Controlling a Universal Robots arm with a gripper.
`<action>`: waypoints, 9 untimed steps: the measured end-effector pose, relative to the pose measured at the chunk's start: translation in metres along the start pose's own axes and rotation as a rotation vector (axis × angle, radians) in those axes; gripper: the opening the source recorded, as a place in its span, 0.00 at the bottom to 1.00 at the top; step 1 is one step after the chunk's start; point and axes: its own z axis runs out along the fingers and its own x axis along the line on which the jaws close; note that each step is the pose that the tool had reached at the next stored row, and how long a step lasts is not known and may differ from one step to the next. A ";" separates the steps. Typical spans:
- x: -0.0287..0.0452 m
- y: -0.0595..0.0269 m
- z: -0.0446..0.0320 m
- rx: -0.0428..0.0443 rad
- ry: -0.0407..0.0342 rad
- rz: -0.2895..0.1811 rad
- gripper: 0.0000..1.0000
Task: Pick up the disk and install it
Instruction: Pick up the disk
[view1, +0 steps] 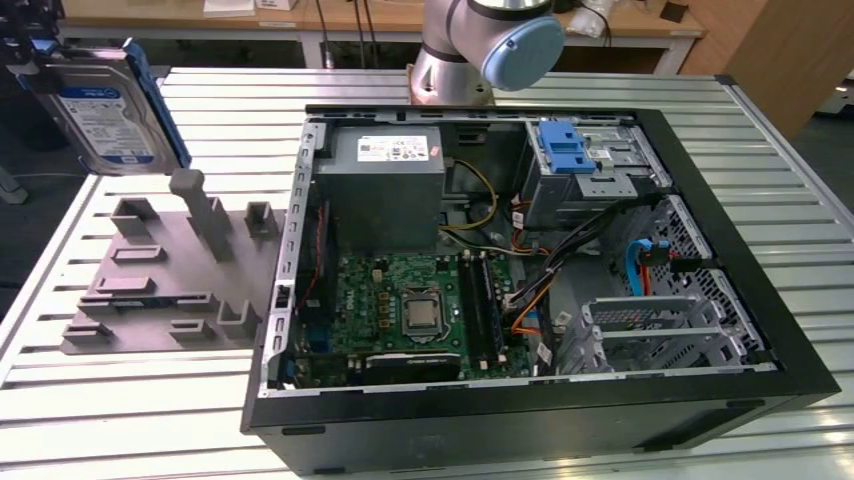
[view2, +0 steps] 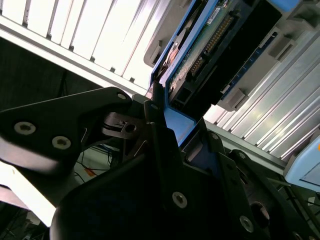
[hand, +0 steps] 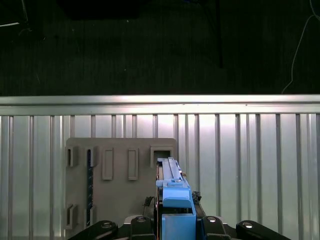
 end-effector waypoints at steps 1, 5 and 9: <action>0.0000 0.0000 -0.0006 0.0000 0.0000 0.000 0.36; 0.0000 0.0000 -0.0026 0.0000 0.0000 0.000 0.36; -0.0001 0.0001 -0.0040 0.0001 0.0000 0.000 0.36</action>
